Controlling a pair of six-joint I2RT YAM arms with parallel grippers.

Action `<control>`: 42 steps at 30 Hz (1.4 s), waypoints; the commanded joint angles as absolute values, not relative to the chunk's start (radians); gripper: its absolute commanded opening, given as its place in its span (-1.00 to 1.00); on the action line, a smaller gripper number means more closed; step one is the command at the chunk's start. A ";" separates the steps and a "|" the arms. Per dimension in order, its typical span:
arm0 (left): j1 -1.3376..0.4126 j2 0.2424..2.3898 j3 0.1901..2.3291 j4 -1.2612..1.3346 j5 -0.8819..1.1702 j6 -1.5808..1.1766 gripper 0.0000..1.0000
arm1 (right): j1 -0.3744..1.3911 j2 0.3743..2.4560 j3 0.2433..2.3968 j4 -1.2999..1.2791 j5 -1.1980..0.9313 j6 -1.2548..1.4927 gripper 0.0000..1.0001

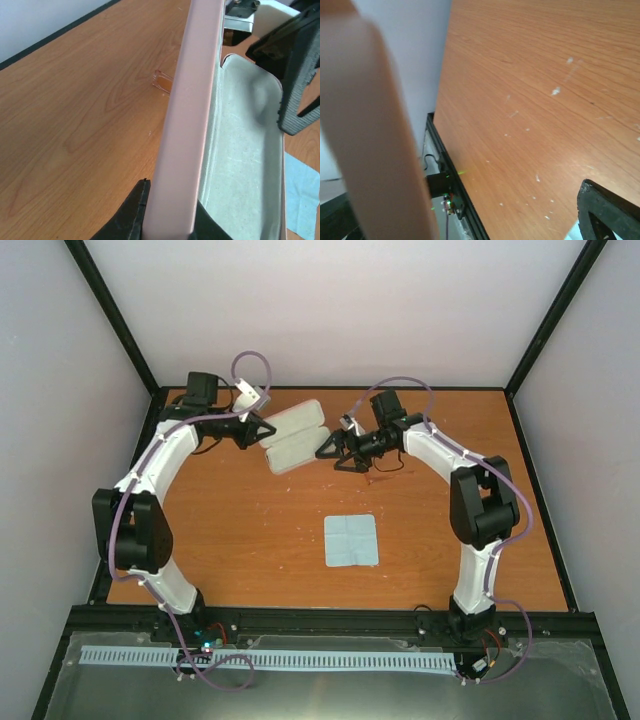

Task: Organize the sunglasses
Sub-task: Open the sunglasses case, then place the sunglasses case at the center of the board.

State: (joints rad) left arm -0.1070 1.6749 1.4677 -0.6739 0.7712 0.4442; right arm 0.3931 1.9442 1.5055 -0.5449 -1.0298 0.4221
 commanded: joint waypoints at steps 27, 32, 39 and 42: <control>-0.216 1.906 1.381 -0.535 0.583 0.867 -0.87 | 0.117 1.863 1.548 -0.847 -0.859 0.221 0.98; -0.239 1.917 1.370 -0.497 0.582 0.831 -0.77 | 0.117 1.866 1.541 -0.846 -0.865 0.215 0.97; -0.258 1.885 1.289 -0.334 0.553 0.783 -0.71 | 0.117 1.860 1.507 -0.828 -0.872 0.216 0.97; -0.268 1.925 1.322 -0.334 0.543 0.769 -0.67 | 0.116 1.857 1.507 -0.836 -0.873 0.208 0.97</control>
State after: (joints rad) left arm -0.2539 1.9102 1.2873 -0.4191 0.5381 0.8021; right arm 0.1146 1.8874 1.5166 -0.8410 -0.8528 0.2104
